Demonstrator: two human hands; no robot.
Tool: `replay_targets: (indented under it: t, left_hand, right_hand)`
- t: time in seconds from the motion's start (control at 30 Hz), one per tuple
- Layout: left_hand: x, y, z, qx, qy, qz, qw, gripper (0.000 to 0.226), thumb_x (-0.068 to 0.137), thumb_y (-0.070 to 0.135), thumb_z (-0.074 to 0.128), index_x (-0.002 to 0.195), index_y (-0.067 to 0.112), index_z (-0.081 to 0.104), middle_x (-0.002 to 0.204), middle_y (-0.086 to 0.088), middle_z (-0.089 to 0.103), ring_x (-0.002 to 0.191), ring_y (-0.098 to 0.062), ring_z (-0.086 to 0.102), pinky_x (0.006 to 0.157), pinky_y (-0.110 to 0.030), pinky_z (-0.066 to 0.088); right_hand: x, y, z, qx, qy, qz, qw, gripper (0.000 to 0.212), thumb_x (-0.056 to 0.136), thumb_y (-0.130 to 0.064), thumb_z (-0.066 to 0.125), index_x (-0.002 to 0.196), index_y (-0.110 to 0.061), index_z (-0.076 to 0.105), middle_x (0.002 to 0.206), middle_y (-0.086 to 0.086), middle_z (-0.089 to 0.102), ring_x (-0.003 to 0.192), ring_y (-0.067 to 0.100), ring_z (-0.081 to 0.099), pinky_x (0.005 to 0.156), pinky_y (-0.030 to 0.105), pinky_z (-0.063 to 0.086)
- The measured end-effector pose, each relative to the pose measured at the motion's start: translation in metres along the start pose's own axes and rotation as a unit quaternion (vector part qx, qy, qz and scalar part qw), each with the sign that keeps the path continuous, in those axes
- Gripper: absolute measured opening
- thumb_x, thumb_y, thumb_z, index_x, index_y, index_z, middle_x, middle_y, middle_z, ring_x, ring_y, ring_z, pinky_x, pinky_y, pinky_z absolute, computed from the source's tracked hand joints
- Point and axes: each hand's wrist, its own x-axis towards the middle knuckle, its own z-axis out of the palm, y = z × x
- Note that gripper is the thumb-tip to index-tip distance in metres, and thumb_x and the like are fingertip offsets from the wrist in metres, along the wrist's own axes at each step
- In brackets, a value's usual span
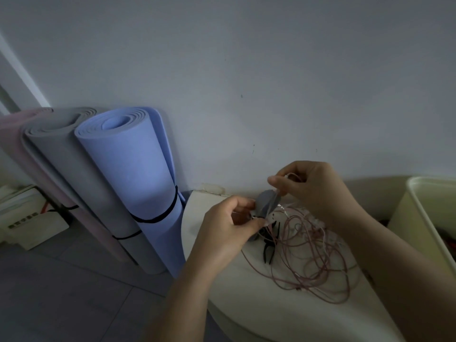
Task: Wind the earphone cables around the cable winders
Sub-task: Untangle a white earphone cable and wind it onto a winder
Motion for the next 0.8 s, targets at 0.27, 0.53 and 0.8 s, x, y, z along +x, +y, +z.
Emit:
replay_targets:
  t: [0.27,0.53,0.8]
  left_hand:
    - [-0.008,0.008,-0.010,-0.177,-0.147,-0.009,0.973,0.028,0.075,0.007,0.078,0.099,0.020,0.071,0.099,0.002,0.075,0.095,-0.009,0.069,0.078,-0.019,0.052]
    - [-0.002,0.007,-0.013,-0.423,-0.108,-0.031,0.899,0.042,0.073,0.002,0.067,0.114,-0.004,0.065,0.112,-0.024,0.068,0.104,-0.036,0.066,0.088,-0.036,0.057]
    - [0.004,0.008,-0.015,-0.523,0.077,-0.053,0.847,0.025,0.075,0.008,0.060,0.099,0.003,0.066,0.097,-0.009,0.075,0.089,-0.013,0.071,0.083,-0.025,0.055]
  right_hand:
    - [0.007,0.028,0.001,0.218,-0.175,0.169,0.945,0.044,0.058,-0.042,0.085,0.072,-0.005,0.067,0.082,0.019,0.043,0.072,0.029,0.038,0.063,0.031,0.036]
    - [0.005,0.038,0.032,0.383,-0.254,0.226,0.859,0.062,0.056,-0.046,0.088,0.089,0.001,0.062,0.075,0.017,0.042,0.066,0.023,0.032,0.064,0.025,0.030]
    - [-0.012,0.021,0.053,0.269,-0.206,0.201,0.919,0.040,0.099,-0.027,0.043,0.069,-0.017,0.067,0.052,-0.005,0.037,0.043,0.007,0.025,0.045,0.019,0.025]
